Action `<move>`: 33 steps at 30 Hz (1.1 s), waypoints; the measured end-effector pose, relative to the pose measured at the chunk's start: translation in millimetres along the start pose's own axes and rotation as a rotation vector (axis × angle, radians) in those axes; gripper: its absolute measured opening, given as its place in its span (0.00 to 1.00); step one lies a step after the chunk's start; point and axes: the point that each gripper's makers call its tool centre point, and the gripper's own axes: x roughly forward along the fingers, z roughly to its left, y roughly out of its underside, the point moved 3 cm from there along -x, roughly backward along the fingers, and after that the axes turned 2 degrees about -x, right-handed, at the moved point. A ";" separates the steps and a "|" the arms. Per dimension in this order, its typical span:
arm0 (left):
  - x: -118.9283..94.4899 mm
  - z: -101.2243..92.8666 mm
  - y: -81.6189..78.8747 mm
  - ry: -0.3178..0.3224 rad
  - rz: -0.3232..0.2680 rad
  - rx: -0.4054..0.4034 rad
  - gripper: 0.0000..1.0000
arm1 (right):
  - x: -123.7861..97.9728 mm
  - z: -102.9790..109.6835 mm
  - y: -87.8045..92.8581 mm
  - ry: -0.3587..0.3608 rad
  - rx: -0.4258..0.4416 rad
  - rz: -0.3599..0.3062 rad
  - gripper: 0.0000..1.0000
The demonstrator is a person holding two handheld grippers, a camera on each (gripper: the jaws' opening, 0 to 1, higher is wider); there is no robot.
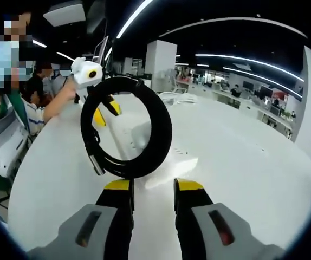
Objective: Straighten the power strip on the desk, plug the charger into it
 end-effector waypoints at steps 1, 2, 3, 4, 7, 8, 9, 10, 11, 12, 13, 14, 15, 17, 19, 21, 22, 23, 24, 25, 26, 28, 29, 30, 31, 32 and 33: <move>0.5 -0.2 0.5 0.000 0.000 -0.004 0.27 | 1.5 0.7 0.3 -0.004 -0.001 0.004 0.27; 0.8 -0.1 0.7 0.000 0.001 -0.007 0.27 | 3.0 1.4 0.8 -0.009 0.000 0.006 0.27; 1.1 0.0 0.9 -0.001 0.001 -0.009 0.27 | 4.3 2.6 1.3 -0.016 0.004 0.008 0.27; 1.3 0.0 1.1 -0.002 0.002 -0.011 0.27 | 5.4 3.8 1.8 -0.022 0.008 0.008 0.27; 2.3 0.1 1.8 -0.006 0.004 -0.013 0.27 | 8.3 6.2 2.6 -0.034 0.019 0.006 0.27; 2.6 0.4 1.9 -0.008 0.005 -0.014 0.26 | 9.1 5.9 2.8 -0.036 0.025 0.005 0.27; 3.0 0.9 1.8 -0.011 0.004 -0.017 0.26 | 9.8 5.9 3.1 -0.037 0.030 0.005 0.27; 3.7 1.7 1.8 -0.015 0.004 -0.022 0.26 | 10.5 5.6 3.4 -0.037 0.034 0.006 0.27; 4.4 2.6 1.8 -0.019 0.002 -0.026 0.26 | 10.6 5.4 3.5 -0.036 0.037 0.007 0.27; 5.0 3.1 2.1 -0.022 0.001 -0.031 0.26 | 10.7 5.1 3.6 -0.036 0.040 0.007 0.27; 5.5 3.6 2.1 -0.025 0.000 -0.035 0.26 | 11.0 5.1 3.8 -0.036 0.043 0.006 0.27; 6.0 4.1 2.0 -0.028 -0.001 -0.039 0.26 | 11.2 5.3 4.1 -0.036 0.046 0.004 0.27; 6.3 4.6 2.0 -0.029 -0.002 -0.042 0.26 | 11.2 5.0 4.5 -0.039 0.051 0.002 0.27; 6.5 4.7 2.0 -0.030 -0.002 -0.044 0.26 | 12.1 4.1 5.3 -0.043 0.065 -0.002 0.27; 7.3 5.3 2.0 -0.037 -0.003 -0.047 0.26 | 13.8 2.8 6.2 -0.041 0.077 -0.001 0.27; 8.1 6.0 2.1 -0.043 -0.003 -0.044 0.26 | 15.5 1.3 6.7 -0.035 0.081 0.004 0.26; 8.4 6.3 2.2 -0.046 -0.002 -0.043 0.25 | 16.3 0.4 6.8 -0.034 0.082 0.007 0.26; 8.5 6.3 2.5 -0.048 -0.002 -0.040 0.25 | 16.7 -0.2 6.8 -0.035 0.083 0.011 0.26; 8.6 6.9 2.6 -0.053 -0.001 -0.034 0.24 | 16.9 -0.7 7.0 -0.036 0.084 0.015 0.26; 8.6 6.9 2.5 -0.052 -0.001 -0.031 0.24 | 17.1 -0.9 7.2 -0.039 0.083 0.019 0.26; 8.7 7.0 2.6 -0.053 -0.002 -0.029 0.24 | 17.1 -1.2 7.2 -0.041 0.084 0.021 0.26; 9.2 7.4 2.4 -0.056 -0.004 -0.031 0.24 | 17.0 -1.9 7.5 -0.041 0.090 0.021 0.26; 9.4 8.0 2.2 -0.057 -0.005 -0.030 0.24 | 16.9 -2.4 7.7 -0.039 0.094 0.018 0.25; 9.6 8.4 2.1 -0.058 -0.006 -0.029 0.24 | 16.7 -3.1 7.8 -0.038 0.098 0.015 0.24; 9.7 8.8 2.0 -0.059 -0.007 -0.029 0.24 | 16.7 -3.6 7.9 -0.038 0.101 0.014 0.24; 9.9 9.2 1.9 -0.059 -0.008 -0.026 0.24 | 16.8 -3.4 7.9 -0.041 0.107 0.012 0.24; 9.9 9.6 1.8 -0.059 -0.007 -0.020 0.24 | 16.8 -3.4 7.8 -0.044 0.110 0.012 0.24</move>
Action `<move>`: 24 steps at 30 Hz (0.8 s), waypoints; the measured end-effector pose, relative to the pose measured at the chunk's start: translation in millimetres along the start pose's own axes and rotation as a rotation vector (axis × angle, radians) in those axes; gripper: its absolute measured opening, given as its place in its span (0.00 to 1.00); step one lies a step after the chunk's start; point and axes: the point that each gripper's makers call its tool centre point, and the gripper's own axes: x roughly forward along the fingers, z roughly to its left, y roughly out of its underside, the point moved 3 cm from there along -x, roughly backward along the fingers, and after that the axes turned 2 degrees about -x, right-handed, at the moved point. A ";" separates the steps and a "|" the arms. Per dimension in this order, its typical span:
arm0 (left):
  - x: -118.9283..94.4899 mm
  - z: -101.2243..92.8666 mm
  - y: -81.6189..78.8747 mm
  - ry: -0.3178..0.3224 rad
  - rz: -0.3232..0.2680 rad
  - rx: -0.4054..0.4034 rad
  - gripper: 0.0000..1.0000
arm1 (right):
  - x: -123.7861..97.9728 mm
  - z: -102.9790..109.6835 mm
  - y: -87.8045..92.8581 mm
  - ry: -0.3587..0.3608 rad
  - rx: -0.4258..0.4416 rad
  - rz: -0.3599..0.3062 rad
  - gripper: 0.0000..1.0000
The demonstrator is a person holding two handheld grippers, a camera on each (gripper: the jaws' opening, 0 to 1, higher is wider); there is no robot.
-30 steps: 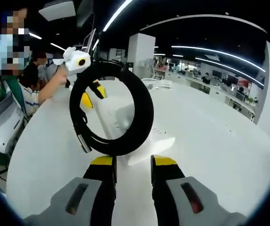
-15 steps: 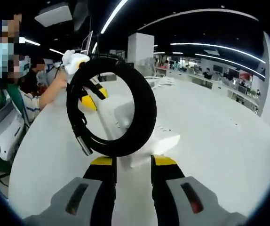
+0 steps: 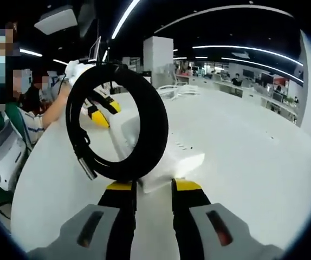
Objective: Straighten the power strip on the desk, plug the charger into it
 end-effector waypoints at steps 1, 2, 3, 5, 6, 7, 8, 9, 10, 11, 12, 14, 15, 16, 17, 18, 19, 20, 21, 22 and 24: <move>-0.1 0.2 0.1 0.000 0.002 0.014 0.24 | 0.1 -0.1 -0.1 -0.002 0.002 0.000 0.24; -0.1 0.3 0.0 -0.001 0.003 0.020 0.24 | 0.1 0.0 -0.1 -0.003 0.003 0.001 0.24; 0.3 0.6 -0.1 -0.004 0.004 0.023 0.24 | 0.2 0.0 -0.4 -0.005 0.001 0.005 0.24; 1.2 1.6 -0.5 -0.009 0.003 0.028 0.24 | 0.8 -1.3 -1.1 -0.004 -0.002 0.014 0.24; 1.7 2.6 -0.8 -0.011 0.001 0.027 0.24 | 1.3 -2.1 -1.6 -0.004 -0.007 0.020 0.24; 2.1 3.4 -0.8 -0.012 -0.001 0.024 0.24 | 1.8 -3.1 -2.1 -0.005 -0.009 0.027 0.24; 2.4 4.2 -0.9 -0.011 -0.004 0.019 0.24 | 2.3 -4.3 -2.6 -0.006 -0.011 0.033 0.24; 2.7 4.8 -1.0 -0.011 -0.008 0.015 0.24 | 3.0 -5.7 -3.1 -0.006 -0.013 0.039 0.24; 3.0 5.9 -1.2 -0.012 -0.011 0.009 0.24 | 3.3 -6.4 -3.4 -0.006 -0.014 0.043 0.24; 3.2 6.5 -1.3 -0.012 -0.015 0.007 0.24 | 4.1 -6.9 -3.6 -0.007 -0.016 0.048 0.24; 3.4 7.2 -1.5 -0.013 -0.016 0.005 0.25 | 4.7 -7.5 -3.8 -0.006 -0.018 0.051 0.24; 4.1 8.9 -2.0 -0.019 -0.021 0.001 0.25 | 5.2 -8.4 -3.6 -0.003 -0.019 0.052 0.24; 4.7 10.3 -2.2 -0.023 -0.026 -0.009 0.25 | 5.6 -9.3 -3.5 0.000 -0.015 0.046 0.24; 5.3 11.7 -2.3 -0.023 -0.035 -0.022 0.25 | 5.6 -10.7 -3.0 0.002 -0.001 0.025 0.24; 5.7 12.6 -2.6 -0.021 -0.043 -0.035 0.25 | 5.3 -11.4 -2.6 0.003 0.010 0.008 0.24; 6.4 13.5 -3.0 -0.019 -0.051 -0.050 0.25 | 5.2 -11.8 -2.2 0.006 0.023 -0.009 0.24; 6.8 14.2 -3.3 -0.018 -0.057 -0.059 0.25 | 5.0 -11.9 -2.0 0.006 0.032 -0.018 0.24; 7.7 15.8 -4.0 -0.018 -0.066 -0.076 0.25 | 4.8 -12.3 -1.5 0.008 0.040 -0.025 0.24; 8.5 16.3 -4.1 -0.018 -0.073 -0.087 0.25 | 5.1 -12.1 -2.0 0.010 0.044 -0.027 0.24; 9.0 16.4 -4.1 -0.020 -0.077 -0.094 0.25 | 5.5 -12.1 -2.2 0.013 0.046 -0.029 0.24; 9.8 15.3 -4.0 -0.023 -0.082 -0.099 0.25 | 5.9 -12.8 -2.1 0.022 0.054 -0.034 0.24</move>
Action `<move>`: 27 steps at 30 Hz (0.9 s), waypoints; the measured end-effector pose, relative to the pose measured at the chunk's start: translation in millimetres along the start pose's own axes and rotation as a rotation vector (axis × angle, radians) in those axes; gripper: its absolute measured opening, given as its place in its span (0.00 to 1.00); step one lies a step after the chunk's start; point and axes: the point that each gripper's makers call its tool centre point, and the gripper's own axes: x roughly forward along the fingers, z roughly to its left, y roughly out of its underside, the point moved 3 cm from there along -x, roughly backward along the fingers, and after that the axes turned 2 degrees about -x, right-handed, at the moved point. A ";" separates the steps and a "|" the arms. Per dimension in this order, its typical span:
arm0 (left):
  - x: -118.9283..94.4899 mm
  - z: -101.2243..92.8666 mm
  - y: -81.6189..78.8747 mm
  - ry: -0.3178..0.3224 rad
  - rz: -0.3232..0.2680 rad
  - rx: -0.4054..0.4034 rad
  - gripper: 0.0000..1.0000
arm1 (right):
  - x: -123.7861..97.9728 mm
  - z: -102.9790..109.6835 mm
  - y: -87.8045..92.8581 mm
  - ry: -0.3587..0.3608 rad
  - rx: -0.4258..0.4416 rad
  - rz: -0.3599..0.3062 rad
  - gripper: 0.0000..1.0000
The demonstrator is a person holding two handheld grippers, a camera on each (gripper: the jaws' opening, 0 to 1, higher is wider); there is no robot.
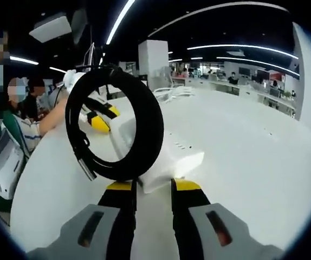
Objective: Straighten the power strip on the desk, plug the charger into it
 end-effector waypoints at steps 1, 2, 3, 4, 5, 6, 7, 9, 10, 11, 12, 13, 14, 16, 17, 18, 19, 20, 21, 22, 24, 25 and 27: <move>0.5 -0.1 0.0 -0.003 -0.003 -0.002 0.25 | 0.1 -0.4 0.1 0.004 0.005 -0.002 0.23; 1.2 -0.4 0.2 -0.006 -0.007 -0.004 0.25 | 0.2 -1.1 0.2 0.008 0.009 -0.001 0.23; 2.1 0.0 -0.1 -0.010 -0.012 -0.006 0.25 | 0.1 -1.8 0.2 0.013 0.011 -0.001 0.23; 2.6 0.3 -0.3 -0.012 -0.016 -0.009 0.25 | 0.0 -2.2 0.1 0.018 0.011 -0.002 0.22; 3.4 0.9 -0.5 -0.014 -0.022 -0.015 0.25 | 0.0 -3.1 0.0 0.024 0.013 -0.002 0.22; 4.5 1.4 -0.4 -0.017 -0.029 -0.025 0.25 | 0.2 -3.6 0.0 0.032 0.013 -0.004 0.22; 5.2 1.8 -0.4 -0.019 -0.033 -0.032 0.25 | 0.2 -3.9 0.0 0.038 0.014 -0.004 0.22; 6.1 2.3 -0.3 -0.022 -0.039 -0.042 0.24 | 0.4 -4.4 0.1 0.046 0.018 -0.004 0.21; 6.5 2.5 -0.3 -0.024 -0.042 -0.045 0.24 | 0.5 -4.3 0.2 0.050 0.018 -0.005 0.21; 6.6 2.5 -0.3 -0.024 -0.043 -0.046 0.24 | 0.6 -4.3 0.3 0.053 0.020 -0.006 0.21; 6.9 2.5 -0.2 -0.025 -0.044 -0.047 0.24 | 0.6 -4.4 0.5 0.056 0.022 -0.007 0.21; 7.1 2.5 -0.2 -0.026 -0.044 -0.048 0.24 | 0.5 -4.4 0.5 0.057 0.023 -0.008 0.21; 7.3 2.1 0.0 -0.028 -0.045 -0.048 0.24 | 0.5 -4.3 0.8 0.063 0.026 -0.010 0.21; 7.8 2.0 0.0 -0.032 -0.047 -0.048 0.23 | 0.5 -4.3 0.9 0.067 0.026 -0.011 0.20; 8.2 2.2 -0.1 -0.034 -0.049 -0.048 0.23 | 0.5 -4.4 1.1 0.072 0.027 -0.010 0.20; 8.5 2.4 -0.1 -0.036 -0.051 -0.050 0.23 | 0.6 -4.1 1.2 0.075 0.027 -0.010 0.19; 8.7 2.5 -0.1 -0.037 -0.053 -0.052 0.23 | 0.6 -3.9 1.3 0.077 0.027 -0.009 0.19; 8.9 2.6 0.0 -0.038 -0.054 -0.055 0.23 | 0.5 -4.0 1.3 0.078 0.027 -0.009 0.19; 9.0 2.9 0.0 -0.040 -0.055 -0.057 0.23 | 0.4 -4.1 1.3 0.080 0.027 -0.009 0.19; 9.2 2.9 0.0 -0.041 -0.056 -0.058 0.23 | 0.5 -3.9 1.5 0.081 0.028 -0.009 0.18; 9.3 3.2 0.0 -0.043 -0.057 -0.057 0.22 | 0.7 -3.3 1.8 0.082 0.032 -0.010 0.18; 9.3 3.3 0.1 -0.044 -0.057 -0.058 0.22 | 0.8 -3.0 1.9 0.083 0.033 -0.010 0.17; 9.3 3.7 0.1 -0.045 -0.059 -0.060 0.21 | 0.6 -3.5 1.9 0.084 0.035 -0.010 0.17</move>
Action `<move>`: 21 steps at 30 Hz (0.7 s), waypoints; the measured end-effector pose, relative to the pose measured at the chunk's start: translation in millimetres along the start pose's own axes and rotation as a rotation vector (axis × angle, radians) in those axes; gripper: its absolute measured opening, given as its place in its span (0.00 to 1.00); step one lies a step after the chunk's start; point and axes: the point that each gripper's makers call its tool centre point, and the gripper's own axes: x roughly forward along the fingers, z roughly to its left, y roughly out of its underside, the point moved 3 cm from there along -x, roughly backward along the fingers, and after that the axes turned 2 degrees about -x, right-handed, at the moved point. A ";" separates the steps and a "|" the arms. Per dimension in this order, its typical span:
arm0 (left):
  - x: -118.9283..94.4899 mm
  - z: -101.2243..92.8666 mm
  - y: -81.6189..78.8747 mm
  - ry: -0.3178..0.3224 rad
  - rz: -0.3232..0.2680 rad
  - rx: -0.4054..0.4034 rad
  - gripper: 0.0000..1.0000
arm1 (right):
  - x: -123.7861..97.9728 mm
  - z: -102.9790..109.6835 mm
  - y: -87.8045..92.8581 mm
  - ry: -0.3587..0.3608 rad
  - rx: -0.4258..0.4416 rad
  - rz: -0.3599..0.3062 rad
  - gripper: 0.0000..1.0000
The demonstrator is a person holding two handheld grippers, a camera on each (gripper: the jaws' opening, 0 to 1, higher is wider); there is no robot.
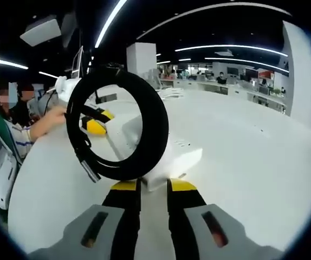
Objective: Straighten the power strip on the desk, plug the charger into it
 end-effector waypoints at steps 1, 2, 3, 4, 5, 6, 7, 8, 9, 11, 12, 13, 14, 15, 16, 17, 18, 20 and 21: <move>-0.1 0.4 0.0 -0.001 -0.001 -0.002 0.20 | -0.1 -0.1 0.1 0.001 0.001 0.000 0.16; -0.3 0.9 0.0 -0.002 -0.001 -0.003 0.20 | -0.3 0.0 0.1 0.002 0.001 0.000 0.15; -0.4 1.5 -0.1 -0.003 -0.003 -0.003 0.19 | -0.3 -0.3 0.0 0.002 0.000 0.000 0.15; -0.4 1.9 -0.1 -0.004 -0.004 -0.004 0.19 | -0.4 -0.5 0.0 0.002 0.000 0.000 0.15; -0.4 2.1 0.0 -0.005 -0.005 -0.006 0.19 | -0.5 -0.5 0.0 0.003 0.001 0.000 0.14; -0.3 2.3 -0.1 -0.005 -0.006 -0.006 0.19 | -0.4 -0.4 0.0 0.004 0.002 0.000 0.14; -0.3 2.5 -0.1 -0.006 -0.006 -0.006 0.19 | -0.4 -0.3 0.0 0.004 0.003 0.000 0.14; -0.2 2.5 -0.1 -0.007 -0.006 -0.006 0.19 | -0.4 -0.2 0.1 0.005 0.003 0.000 0.14; -0.2 2.6 -0.1 -0.009 -0.007 -0.004 0.19 | -0.4 -0.2 0.0 0.005 0.003 0.000 0.13; 0.0 3.0 -0.3 -0.011 -0.007 -0.006 0.19 | -0.4 -1.0 -0.3 0.009 0.005 0.000 0.13; 0.2 3.5 -0.5 -0.012 -0.008 -0.007 0.19 | -0.2 -1.7 -0.5 0.011 0.006 0.000 0.13; 0.4 3.9 -0.7 -0.013 -0.009 -0.009 0.18 | -0.1 -2.5 -0.7 0.012 0.007 0.000 0.13; 0.6 4.6 -1.2 -0.014 -0.010 -0.011 0.18 | 0.1 -3.9 -1.1 0.016 0.009 -0.001 0.12; 0.8 5.2 -1.5 -0.016 -0.011 -0.012 0.18 | 0.2 -4.1 -1.2 0.018 0.011 -0.001 0.12; 1.0 5.6 -1.7 -0.017 -0.011 -0.012 0.18 | 0.2 -4.2 -1.3 0.019 0.011 0.000 0.12; 1.1 5.9 -1.8 -0.018 -0.012 -0.014 0.18 | 0.3 -4.5 -1.4 0.020 0.010 0.001 0.11; 1.3 6.3 -1.9 -0.019 -0.013 -0.016 0.18 | 0.3 -4.8 -1.6 0.022 0.010 0.001 0.11; 1.8 7.3 -2.2 -0.021 -0.015 -0.019 0.18 | 0.7 -5.3 -1.7 0.025 0.012 0.001 0.10; 2.0 7.8 -2.4 -0.023 -0.015 -0.020 0.18 | 0.9 -5.9 -2.0 0.028 0.016 0.000 0.10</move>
